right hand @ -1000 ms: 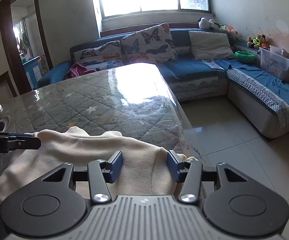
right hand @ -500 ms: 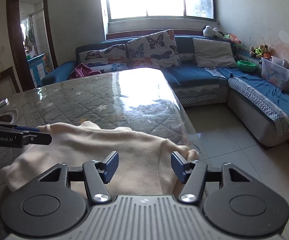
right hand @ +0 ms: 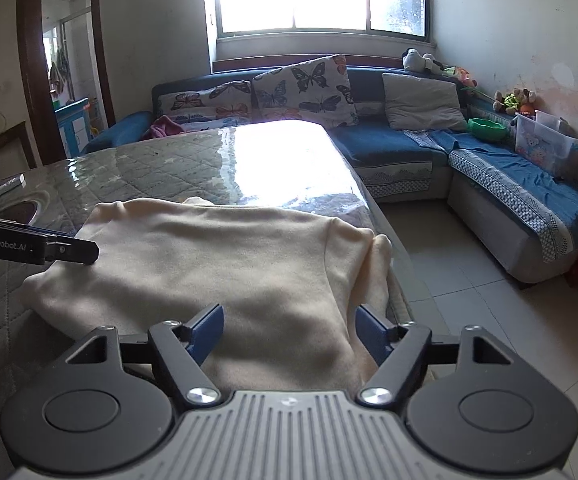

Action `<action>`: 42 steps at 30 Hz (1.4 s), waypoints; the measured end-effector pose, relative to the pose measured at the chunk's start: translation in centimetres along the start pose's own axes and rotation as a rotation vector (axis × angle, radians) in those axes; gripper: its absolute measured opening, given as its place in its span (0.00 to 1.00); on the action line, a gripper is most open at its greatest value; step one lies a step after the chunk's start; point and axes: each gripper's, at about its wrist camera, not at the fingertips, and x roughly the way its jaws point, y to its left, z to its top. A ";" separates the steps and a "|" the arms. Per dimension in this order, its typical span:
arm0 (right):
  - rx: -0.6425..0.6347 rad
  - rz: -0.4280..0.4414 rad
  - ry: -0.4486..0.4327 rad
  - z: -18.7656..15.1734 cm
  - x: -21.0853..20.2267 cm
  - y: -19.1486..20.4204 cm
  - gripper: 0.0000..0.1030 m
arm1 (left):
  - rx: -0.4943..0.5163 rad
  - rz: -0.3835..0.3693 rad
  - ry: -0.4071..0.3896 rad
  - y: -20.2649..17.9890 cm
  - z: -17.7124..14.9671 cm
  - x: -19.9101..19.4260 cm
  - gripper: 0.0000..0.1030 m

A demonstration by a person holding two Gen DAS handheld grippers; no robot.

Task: Fold clothes

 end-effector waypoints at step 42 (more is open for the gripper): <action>0.057 -0.049 -0.069 -2.2 -4.0 3.3 1.00 | 0.029 0.021 -0.027 -2.4 -4.7 -6.0 1.00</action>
